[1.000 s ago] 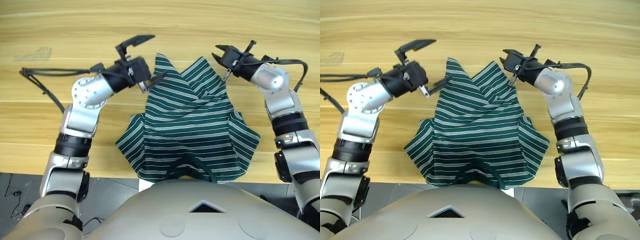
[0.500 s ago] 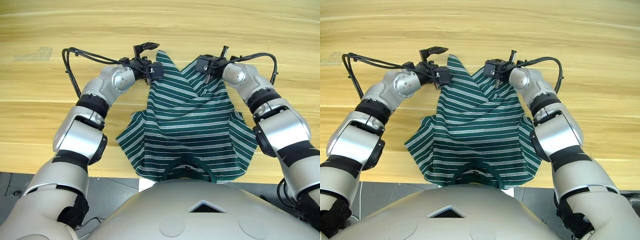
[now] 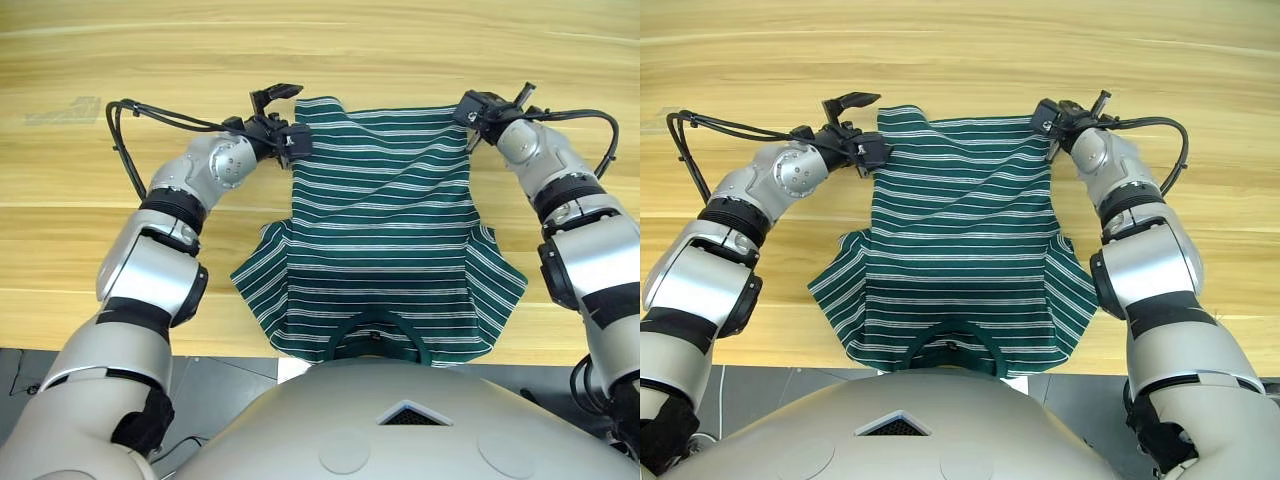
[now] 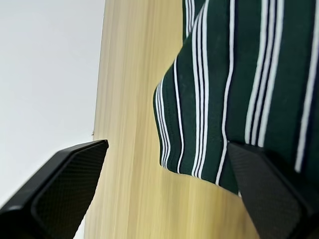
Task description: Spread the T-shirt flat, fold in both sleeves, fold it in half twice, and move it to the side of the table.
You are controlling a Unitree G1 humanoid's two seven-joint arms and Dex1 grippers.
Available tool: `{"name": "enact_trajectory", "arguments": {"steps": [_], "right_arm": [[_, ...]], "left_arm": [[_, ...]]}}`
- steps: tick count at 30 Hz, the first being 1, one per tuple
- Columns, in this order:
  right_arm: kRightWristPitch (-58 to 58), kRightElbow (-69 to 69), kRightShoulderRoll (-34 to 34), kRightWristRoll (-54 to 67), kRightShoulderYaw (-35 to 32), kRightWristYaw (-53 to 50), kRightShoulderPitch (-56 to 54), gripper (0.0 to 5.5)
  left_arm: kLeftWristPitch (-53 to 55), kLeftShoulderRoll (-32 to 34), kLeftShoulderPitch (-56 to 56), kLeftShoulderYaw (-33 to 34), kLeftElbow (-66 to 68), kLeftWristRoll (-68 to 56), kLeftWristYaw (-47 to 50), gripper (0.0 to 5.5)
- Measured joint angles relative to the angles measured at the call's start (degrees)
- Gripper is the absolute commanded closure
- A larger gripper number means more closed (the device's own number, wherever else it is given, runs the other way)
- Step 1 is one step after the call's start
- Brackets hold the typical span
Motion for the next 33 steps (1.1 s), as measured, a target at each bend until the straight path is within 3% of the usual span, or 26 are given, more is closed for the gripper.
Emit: {"name": "enact_trajectory", "arguments": {"steps": [11, 16, 21, 27, 33], "right_arm": [[-7.1, -2.6, 0.9, 5.4, -6.4, -2.1, 2.2, 4.57], [-15.5, -8.5, 0.8, 11.2, -12.5, -4.7, 2.0, 4.57], [-19.2, -15.6, 0.2, 13.1, -14.1, -4.1, 4.1, 4.57], [-19.3, -19.6, 0.2, 14.0, -14.4, -2.6, 8.0, 4.57], [-18.8, -21.5, 1.5, 14.8, -14.4, -1.3, 10.9, 4.57]], "left_arm": [[2.7, -1.1, -0.9, 0.5, 2.0, 0.0, 2.6, 1.08], [7.9, -2.5, -1.6, 3.7, 5.4, -1.2, 7.7, 1.08], [10.3, -2.1, -1.6, 7.4, 7.5, -3.5, 7.8, 1.08], [6.3, -0.9, 1.6, 11.0, 6.2, -6.3, 7.7, 1.08], [-2.2, 0.5, 4.8, 17.4, -0.7, -11.0, 14.9, 1.08]]}}
